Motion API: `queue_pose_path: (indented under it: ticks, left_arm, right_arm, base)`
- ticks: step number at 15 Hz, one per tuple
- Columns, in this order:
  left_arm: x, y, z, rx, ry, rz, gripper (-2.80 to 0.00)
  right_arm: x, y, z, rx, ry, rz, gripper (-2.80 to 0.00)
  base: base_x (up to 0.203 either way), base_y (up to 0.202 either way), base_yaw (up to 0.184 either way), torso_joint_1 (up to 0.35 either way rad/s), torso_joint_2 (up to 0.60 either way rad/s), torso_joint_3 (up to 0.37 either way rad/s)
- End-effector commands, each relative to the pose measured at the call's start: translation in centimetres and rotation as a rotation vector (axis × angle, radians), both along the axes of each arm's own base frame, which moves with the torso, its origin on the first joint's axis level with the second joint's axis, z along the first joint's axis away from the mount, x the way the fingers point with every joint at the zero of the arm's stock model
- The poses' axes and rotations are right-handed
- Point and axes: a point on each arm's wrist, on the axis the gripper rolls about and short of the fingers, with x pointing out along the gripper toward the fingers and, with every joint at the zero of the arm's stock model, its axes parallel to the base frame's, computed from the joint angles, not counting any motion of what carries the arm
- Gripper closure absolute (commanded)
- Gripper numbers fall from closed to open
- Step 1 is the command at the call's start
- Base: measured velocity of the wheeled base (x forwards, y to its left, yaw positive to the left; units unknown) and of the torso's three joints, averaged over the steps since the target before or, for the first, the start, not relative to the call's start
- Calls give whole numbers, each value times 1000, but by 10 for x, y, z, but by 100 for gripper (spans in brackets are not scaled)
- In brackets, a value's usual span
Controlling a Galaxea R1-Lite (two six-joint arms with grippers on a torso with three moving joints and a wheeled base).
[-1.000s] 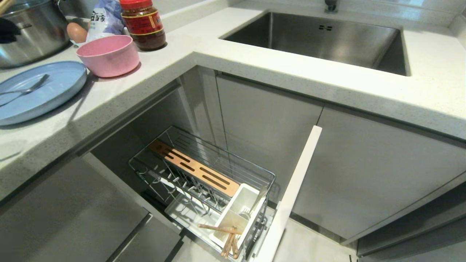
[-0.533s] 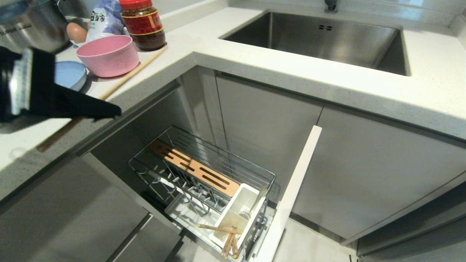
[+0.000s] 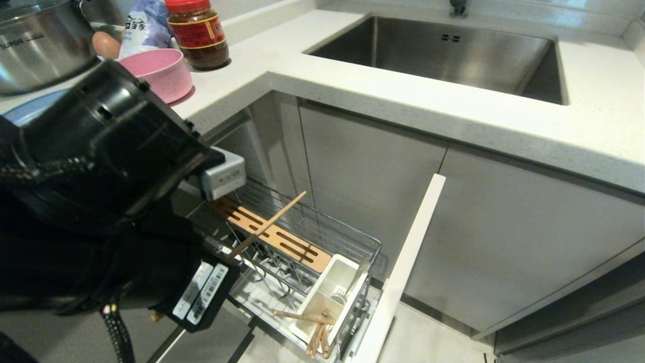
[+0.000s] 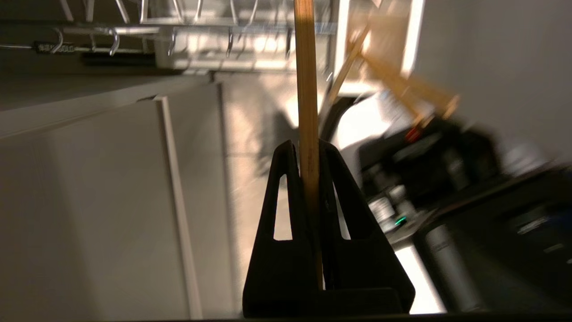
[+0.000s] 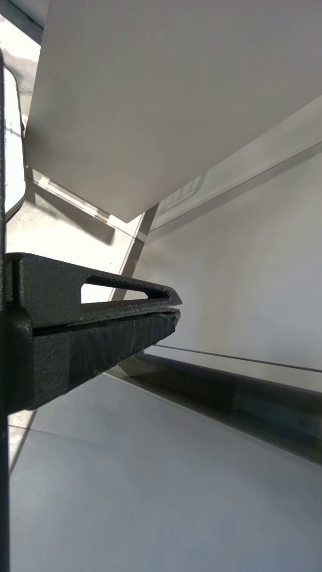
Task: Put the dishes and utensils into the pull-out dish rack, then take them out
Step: Pick up the chopsticks and place it in the cupboard
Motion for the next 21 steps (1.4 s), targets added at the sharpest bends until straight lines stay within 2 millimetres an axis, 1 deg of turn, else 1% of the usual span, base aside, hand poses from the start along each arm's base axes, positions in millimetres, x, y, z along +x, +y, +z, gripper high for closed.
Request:
queue_pose_path:
  ticks: [1,4,8,11,14,16,21]
  left_arm:
    - [-1,-1,-19,126,30,-41,0]
    - [-4,2,-32,258,66,-100,0]
    - [-7,4,-37,371,94,-209,0]
    - [-14,3,-42,454,123,-294,0]
    - [-16,-2,-54,568,198,-338,0]
    - [-18,-6,-57,587,204,-359,0]
    - [-12,-21,-68,631,230,-375,0]
  right_arm:
    - [0,0,0,0,-5,-1,0]
    - [0,0,0,0,-5,-1,0]
    - [0,0,0,0,-5,-1,0]
    - [0,0,0,0,-5,-1,0]
    - [0,0,0,0,-5,-1,0]
    - [0,0,0,0,-5,-1,0]
    - [0,0,0,0,-5,-1,0]
  base:
    - [0,0,0,0,0,0]
    - [0,0,0,0,0,0]
    - [0,0,0,0,0,0]
    - [0,0,0,0,0,0]
    - [0,0,0,0,0,0]
    - [0,0,0,0,0,0]
    - [0,0,0,0,0,0]
